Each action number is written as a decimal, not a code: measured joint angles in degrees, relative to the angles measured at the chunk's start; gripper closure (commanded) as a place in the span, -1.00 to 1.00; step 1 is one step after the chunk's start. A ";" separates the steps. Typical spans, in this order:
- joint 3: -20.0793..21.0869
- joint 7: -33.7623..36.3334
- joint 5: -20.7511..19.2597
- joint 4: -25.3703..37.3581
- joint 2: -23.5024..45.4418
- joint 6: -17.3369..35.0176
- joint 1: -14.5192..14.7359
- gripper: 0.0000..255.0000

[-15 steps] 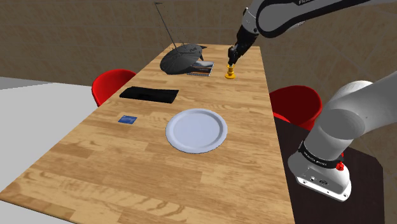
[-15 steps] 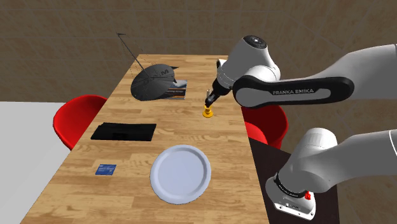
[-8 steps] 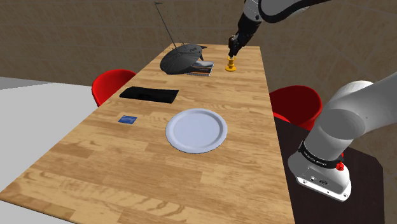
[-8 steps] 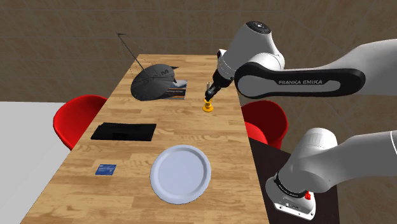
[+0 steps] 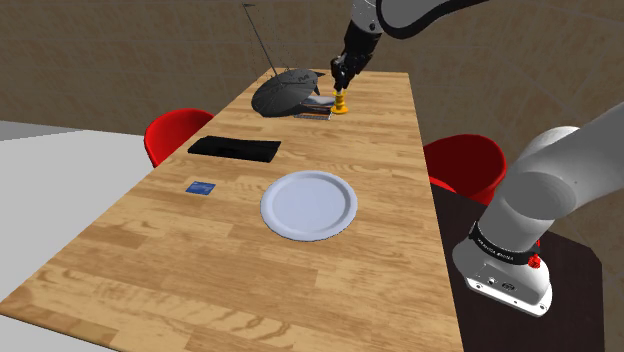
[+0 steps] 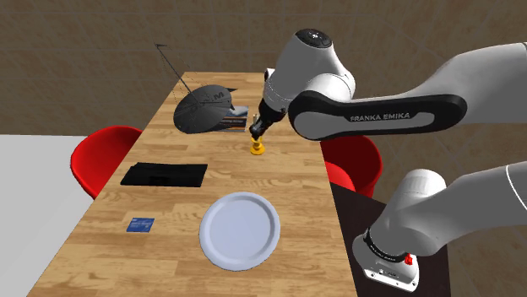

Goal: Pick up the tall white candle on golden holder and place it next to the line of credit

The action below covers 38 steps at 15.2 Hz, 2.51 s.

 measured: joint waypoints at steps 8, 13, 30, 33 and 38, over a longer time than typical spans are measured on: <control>9.89 12.01 -3.28 10.88 11.70 0.36 -0.13 1.00; 15.87 20.43 -8.23 19.75 20.19 -1.15 -0.43 1.00; 22.16 41.43 -33.90 70.51 61.09 -21.23 16.31 1.00; 21.58 42.32 -35.50 75.28 64.76 -22.89 19.20 1.00; 21.32 43.75 -36.04 71.63 64.81 -19.54 18.51 1.00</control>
